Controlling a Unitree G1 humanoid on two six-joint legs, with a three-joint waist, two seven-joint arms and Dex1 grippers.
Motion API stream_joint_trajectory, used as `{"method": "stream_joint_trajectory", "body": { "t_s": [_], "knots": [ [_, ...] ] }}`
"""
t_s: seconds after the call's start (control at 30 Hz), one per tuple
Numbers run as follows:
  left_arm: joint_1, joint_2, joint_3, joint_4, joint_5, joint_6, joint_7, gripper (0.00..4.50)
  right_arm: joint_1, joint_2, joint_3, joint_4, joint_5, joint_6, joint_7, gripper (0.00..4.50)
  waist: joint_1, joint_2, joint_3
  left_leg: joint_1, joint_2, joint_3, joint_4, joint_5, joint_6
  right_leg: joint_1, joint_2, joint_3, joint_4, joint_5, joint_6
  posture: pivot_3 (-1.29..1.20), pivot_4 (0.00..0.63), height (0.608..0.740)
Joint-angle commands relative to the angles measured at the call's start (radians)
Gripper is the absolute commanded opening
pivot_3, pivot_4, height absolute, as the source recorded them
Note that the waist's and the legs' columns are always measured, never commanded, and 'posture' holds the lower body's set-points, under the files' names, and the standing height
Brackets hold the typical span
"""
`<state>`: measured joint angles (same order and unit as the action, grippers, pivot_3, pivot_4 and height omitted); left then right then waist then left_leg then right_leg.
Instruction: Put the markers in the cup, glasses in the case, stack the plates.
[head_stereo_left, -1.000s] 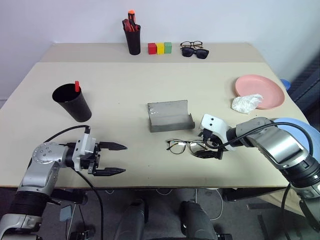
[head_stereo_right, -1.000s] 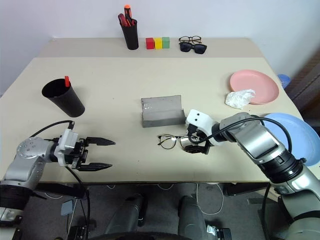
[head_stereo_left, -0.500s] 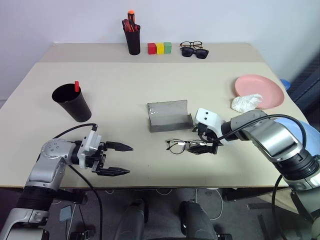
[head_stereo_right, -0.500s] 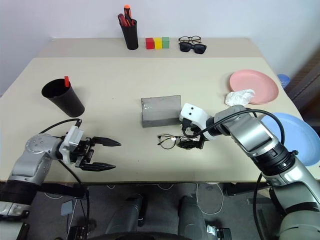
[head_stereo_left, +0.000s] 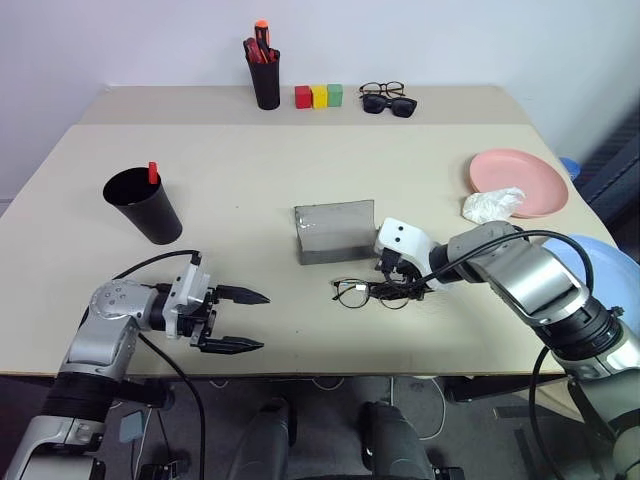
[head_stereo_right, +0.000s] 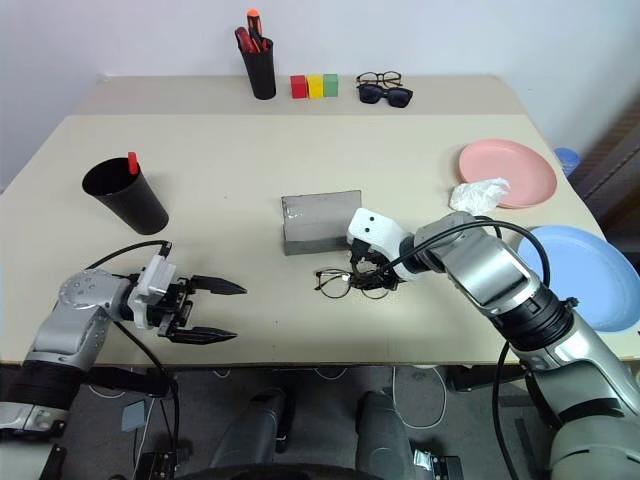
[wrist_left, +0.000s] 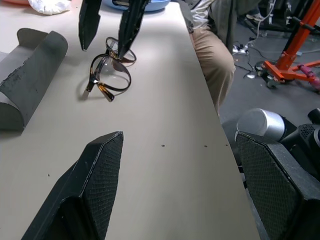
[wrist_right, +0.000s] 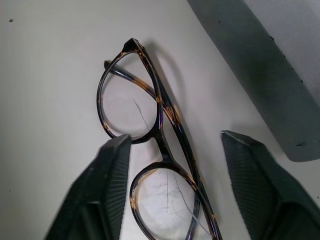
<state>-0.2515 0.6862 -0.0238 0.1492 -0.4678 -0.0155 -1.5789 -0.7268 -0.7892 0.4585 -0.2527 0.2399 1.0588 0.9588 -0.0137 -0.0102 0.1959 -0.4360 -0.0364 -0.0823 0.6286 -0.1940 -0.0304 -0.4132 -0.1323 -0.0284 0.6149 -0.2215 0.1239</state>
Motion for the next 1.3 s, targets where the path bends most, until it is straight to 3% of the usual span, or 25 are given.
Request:
{"method": "stream_joint_trajectory", "body": {
  "t_s": [0.03, 0.4, 0.5, 0.6, 0.63, 0.97, 1.17, 1.3],
  "knots": [
    [0.004, 0.003, 0.009, -0.026, -0.006, -0.006, 0.004, 3.67, -0.024, 0.005, -0.004, -0.029, -0.003, -0.009, 0.005, 2.80, 0.000, 0.000, 0.000, 0.000, 0.000, 0.000, 0.000, 0.000, 0.000, 0.000, 0.000, 0.000, 0.000, 0.000, 0.000, 0.00, 0.150, 0.740],
    [0.028, 0.011, 0.019, -0.053, -0.013, -0.001, 0.016, 3.67, -0.011, -0.006, 0.003, -0.033, -0.007, -0.021, 0.024, 2.80, 0.000, 0.000, 0.000, 0.000, 0.000, 0.000, 0.000, 0.000, 0.000, 0.000, 0.000, 0.000, 0.000, 0.000, 0.000, 0.00, 0.150, 0.740],
    [0.030, 0.012, 0.019, -0.056, -0.012, -0.001, 0.018, 3.67, -0.013, -0.009, 0.003, -0.026, -0.010, -0.027, 0.030, 1.93, 0.000, 0.000, 0.000, 0.000, 0.000, 0.000, 0.000, 0.000, 0.000, 0.000, 0.000, 0.000, 0.000, 0.000, 0.000, 0.00, 0.150, 0.740],
    [0.028, 0.012, 0.018, -0.061, -0.012, 0.002, 0.022, 3.67, -0.012, -0.010, 0.003, -0.020, -0.013, -0.034, 0.034, 0.37, 0.000, 0.000, 0.000, 0.000, 0.000, 0.000, 0.000, 0.000, 0.000, 0.000, 0.000, 0.000, 0.000, 0.000, 0.000, 0.00, 0.150, 0.740],
    [0.029, 0.013, 0.019, -0.063, -0.012, 0.001, 0.023, 3.67, -0.011, -0.010, 0.003, -0.020, -0.014, -0.035, 0.035, 0.06, 0.000, 0.000, 0.000, 0.000, 0.000, 0.000, 0.000, 0.000, 0.000, 0.000, 0.000, 0.000, 0.000, 0.000, 0.000, 0.00, 0.150, 0.740],
    [0.035, 0.017, 0.022, -0.075, -0.014, 0.006, 0.031, 3.67, 0.008, -0.027, -0.012, -0.030, -0.010, -0.042, 0.054, 0.06, 0.000, 0.000, 0.000, 0.000, 0.000, 0.000, 0.000, 0.000, 0.000, 0.000, 0.000, 0.000, 0.000, 0.000, 0.000, 0.00, 0.150, 0.740],
    [0.037, 0.010, 0.019, -0.078, -0.016, 0.009, 0.039, 3.67, 0.000, -0.095, -0.145, -0.118, 0.138, -0.071, 0.200, 0.06, 0.002, 0.001, 0.000, -0.002, 0.000, 0.000, 0.000, 0.000, 0.000, -0.001, 0.000, 0.000, -0.001, 0.000, 0.000, 0.00, 0.150, 0.740],
    [0.042, 0.004, 0.015, -0.083, -0.017, 0.013, 0.045, 3.67, -0.081, -0.013, -0.217, -0.049, 0.177, -0.143, 0.189, 0.06, -0.005, 0.001, 0.000, -0.002, 0.001, 0.000, 0.000, 0.000, 0.000, -0.002, 0.000, 0.000, -0.001, 0.000, 0.000, 0.00, 0.150, 0.740]
  ]
}}
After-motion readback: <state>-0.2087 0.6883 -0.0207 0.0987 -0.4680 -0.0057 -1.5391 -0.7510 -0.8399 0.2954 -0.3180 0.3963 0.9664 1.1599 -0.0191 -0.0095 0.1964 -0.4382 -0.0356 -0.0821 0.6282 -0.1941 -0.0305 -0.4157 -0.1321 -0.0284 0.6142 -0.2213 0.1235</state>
